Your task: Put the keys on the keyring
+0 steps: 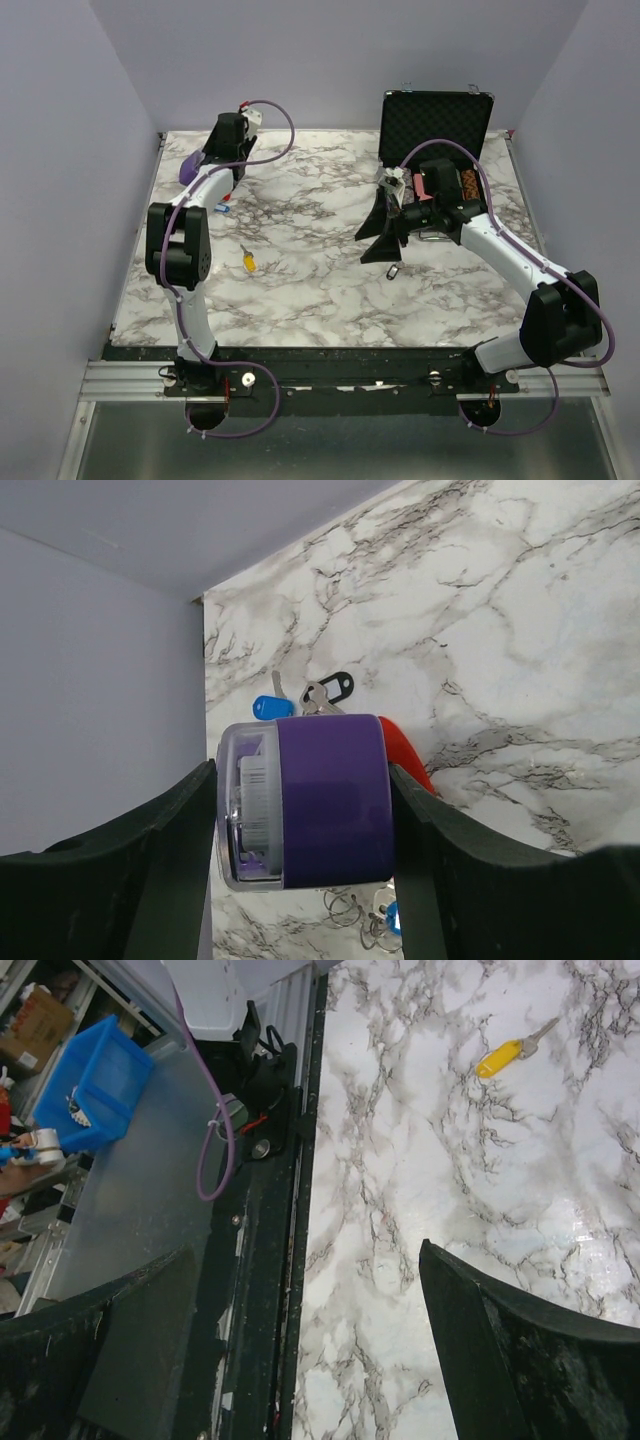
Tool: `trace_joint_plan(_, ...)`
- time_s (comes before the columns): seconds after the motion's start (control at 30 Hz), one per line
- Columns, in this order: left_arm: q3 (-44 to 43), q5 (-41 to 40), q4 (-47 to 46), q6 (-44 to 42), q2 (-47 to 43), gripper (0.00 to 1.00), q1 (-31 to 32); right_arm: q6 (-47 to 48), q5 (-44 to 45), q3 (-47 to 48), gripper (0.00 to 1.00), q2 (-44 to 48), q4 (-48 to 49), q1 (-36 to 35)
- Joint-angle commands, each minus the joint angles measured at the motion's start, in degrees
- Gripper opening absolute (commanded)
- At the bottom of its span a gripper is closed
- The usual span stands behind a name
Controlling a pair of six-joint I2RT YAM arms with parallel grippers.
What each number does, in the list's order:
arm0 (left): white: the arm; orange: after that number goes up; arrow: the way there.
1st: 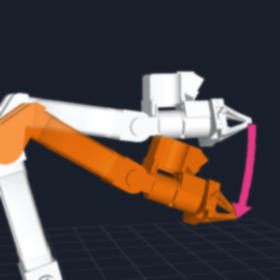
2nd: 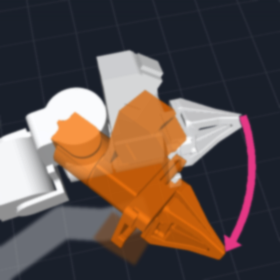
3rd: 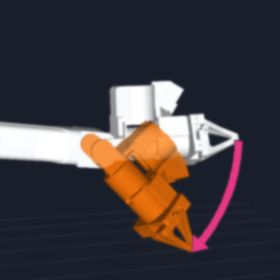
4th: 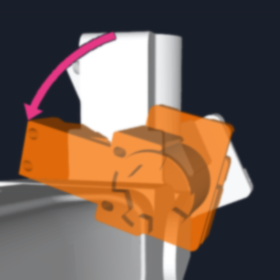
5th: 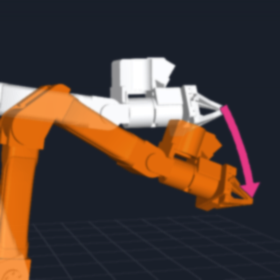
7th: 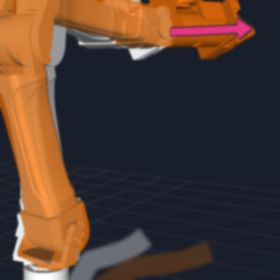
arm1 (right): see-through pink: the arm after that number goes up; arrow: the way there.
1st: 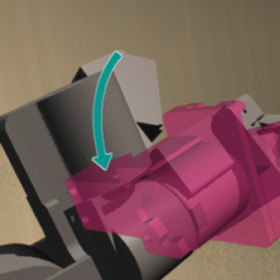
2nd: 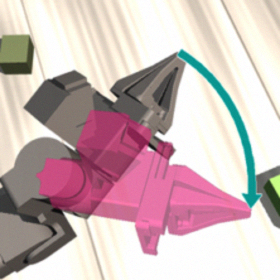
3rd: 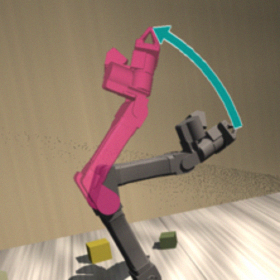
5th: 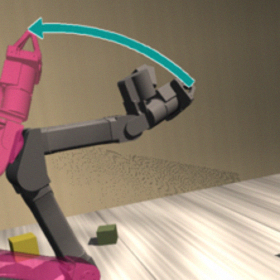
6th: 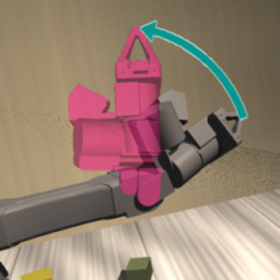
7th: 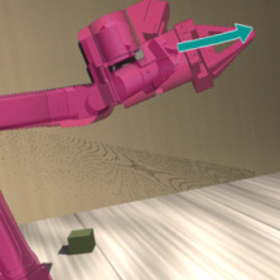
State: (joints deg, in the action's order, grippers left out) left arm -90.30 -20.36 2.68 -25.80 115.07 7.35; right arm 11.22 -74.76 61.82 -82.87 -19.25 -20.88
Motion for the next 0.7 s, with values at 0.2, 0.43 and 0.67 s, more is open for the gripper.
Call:
trace_joint_plan(0.2, 9.6, -5.4, -6.4, 1.3, -4.5, 0.00, 4.2, 1.0, -2.8, 2.0, 1.00, 1.7, -1.1, 0.7)
trace_joint_plan(0.43, 15.8, -5.3, -4.9, 3.1, -8.9, 0.00, 6.3, 1.1, -3.1, 2.2, 1.00, 2.3, -1.1, 0.7)
trace_joint_plan(0.67, 22.1, -3.3, -0.9, 7.1, -12.8, 0.00, 9.0, 1.1, -3.5, 2.2, 1.00, 3.5, -1.2, 0.8)
